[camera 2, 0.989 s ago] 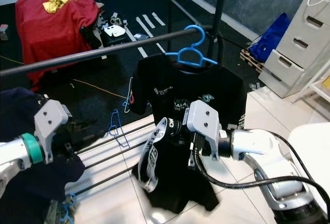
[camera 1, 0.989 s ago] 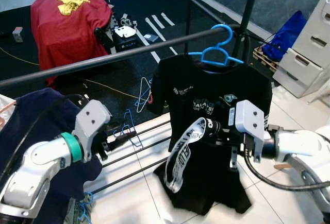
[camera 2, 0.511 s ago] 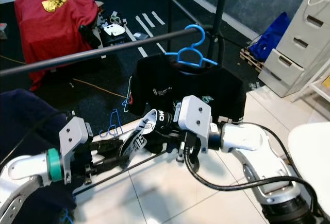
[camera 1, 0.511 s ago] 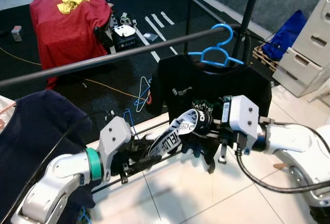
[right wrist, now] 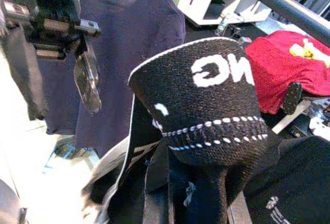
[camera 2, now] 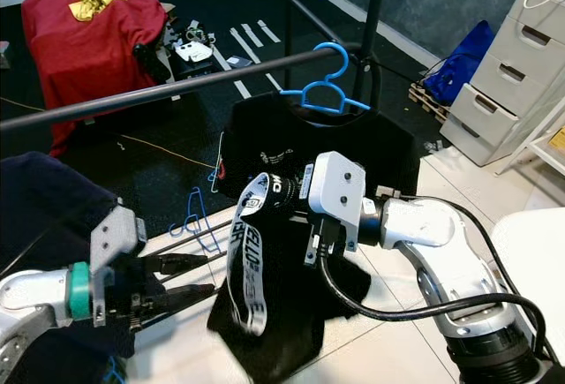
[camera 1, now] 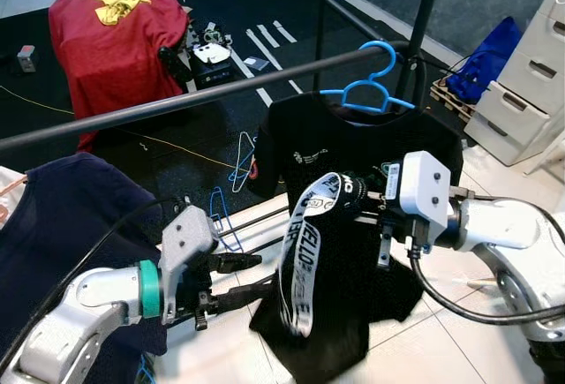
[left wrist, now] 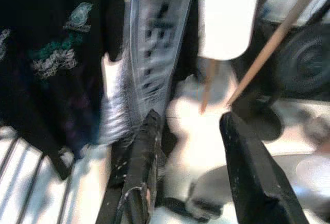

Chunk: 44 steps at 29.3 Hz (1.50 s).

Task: Hang hanger

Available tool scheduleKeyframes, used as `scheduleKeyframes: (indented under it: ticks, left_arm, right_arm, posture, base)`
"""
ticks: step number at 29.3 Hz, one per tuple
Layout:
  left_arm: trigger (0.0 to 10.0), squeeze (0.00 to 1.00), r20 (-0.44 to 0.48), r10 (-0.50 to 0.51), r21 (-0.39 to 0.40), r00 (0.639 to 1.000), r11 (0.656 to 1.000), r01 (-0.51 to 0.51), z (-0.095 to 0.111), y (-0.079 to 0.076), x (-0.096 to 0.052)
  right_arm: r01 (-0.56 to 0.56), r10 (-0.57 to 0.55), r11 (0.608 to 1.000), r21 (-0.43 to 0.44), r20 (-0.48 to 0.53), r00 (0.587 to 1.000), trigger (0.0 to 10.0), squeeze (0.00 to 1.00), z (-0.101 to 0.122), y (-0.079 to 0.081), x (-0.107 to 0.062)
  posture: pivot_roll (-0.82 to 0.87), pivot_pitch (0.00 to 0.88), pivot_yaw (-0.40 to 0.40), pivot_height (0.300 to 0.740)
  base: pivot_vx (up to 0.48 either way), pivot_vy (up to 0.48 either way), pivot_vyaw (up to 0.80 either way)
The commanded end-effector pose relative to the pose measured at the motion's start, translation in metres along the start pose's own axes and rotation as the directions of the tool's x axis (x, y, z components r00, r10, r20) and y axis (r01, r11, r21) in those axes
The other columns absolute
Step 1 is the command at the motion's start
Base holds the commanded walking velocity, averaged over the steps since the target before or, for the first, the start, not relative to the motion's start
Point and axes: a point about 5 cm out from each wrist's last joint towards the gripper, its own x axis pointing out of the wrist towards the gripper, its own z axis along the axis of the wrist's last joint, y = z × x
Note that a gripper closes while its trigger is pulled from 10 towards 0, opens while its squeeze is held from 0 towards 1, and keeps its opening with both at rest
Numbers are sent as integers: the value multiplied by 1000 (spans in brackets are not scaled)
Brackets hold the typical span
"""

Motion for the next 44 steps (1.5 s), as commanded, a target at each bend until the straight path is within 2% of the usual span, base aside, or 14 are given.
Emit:
scheduleKeyframes:
  ticks: [1,3,4,7,8,9,12,13,18,25,30,34,41,44]
  left_arm:
    - [10000,0,10,-33,-2,999,999,33,1,-5,7]
    - [10000,0,10,-27,11,1000,1000,27,1,-6,13]
    - [7843,0,-11,33,59,999,998,-33,-8,-2,30]
    - [7843,0,-19,53,78,998,996,-51,-11,0,36]
    - [3137,0,-30,75,89,997,993,-72,-14,2,42]
    - [1020,0,-33,96,95,995,991,-93,-15,4,46]
    - [1020,0,-33,96,95,995,991,-93,-15,4,46]
    - [10000,0,-42,119,109,992,987,-114,-17,7,49]
    - [10000,0,-57,175,133,983,977,-166,-17,17,45]
    - [10000,0,-127,214,202,969,961,-186,-13,33,12]
    - [10000,0,-131,216,209,967,960,-186,-13,34,10]
    - [10000,0,-117,210,201,971,962,-184,-14,32,17]
    - [10000,0,-56,188,167,981,970,-176,-21,20,49]
    - [10000,0,-37,273,192,961,946,-261,-25,28,61]
  right_arm:
    - [-21,22,1000,-19,29,999,0,0,4,2,5]
    - [-19,20,1000,-19,35,999,0,0,5,1,6]
    - [-18,19,1000,-19,46,999,0,0,7,1,8]
    - [-18,19,1000,-20,47,999,0,0,7,1,8]
    - [-18,19,1000,-20,49,999,0,0,8,0,8]
    - [-18,19,1000,-20,49,999,0,0,8,0,8]
    - [-18,19,1000,-20,49,999,0,0,8,0,8]
    - [-19,20,1000,-21,49,999,0,0,9,0,7]
    - [-25,26,999,-22,45,999,0,0,9,2,7]
    - [-35,36,999,-17,51,998,0,0,8,4,9]
    - [-37,38,999,-18,60,997,0,0,9,4,10]
    - [-41,42,999,-20,69,997,0,0,10,5,12]
    - [-64,66,998,-27,92,994,0,0,17,5,15]
    - [-86,88,996,-24,101,991,0,0,20,6,15]
  posture:
    - [-205,158,118,740]
    - [-206,157,118,740]
    - [-213,157,117,740]
    - [-215,158,117,740]
    - [-220,158,117,740]
    - [-221,158,119,740]
    - [-221,158,119,740]
    - [-221,158,121,740]
    - [-220,158,128,740]
    - [-201,157,133,740]
    - [-201,156,133,740]
    - [-209,153,131,740]
    - [-214,144,126,740]
    - [-219,139,122,740]
  base:
    - [0,0,0]
    - [0,0,0]
    - [0,0,0]
    - [0,0,0]
    - [0,0,0]
    - [0,0,0]
    - [0,0,0]
    - [0,0,0]
    - [0,0,0]
    - [0,0,0]
    - [0,0,0]
    - [0,0,0]
    - [0,0,0]
    - [0,0,0]
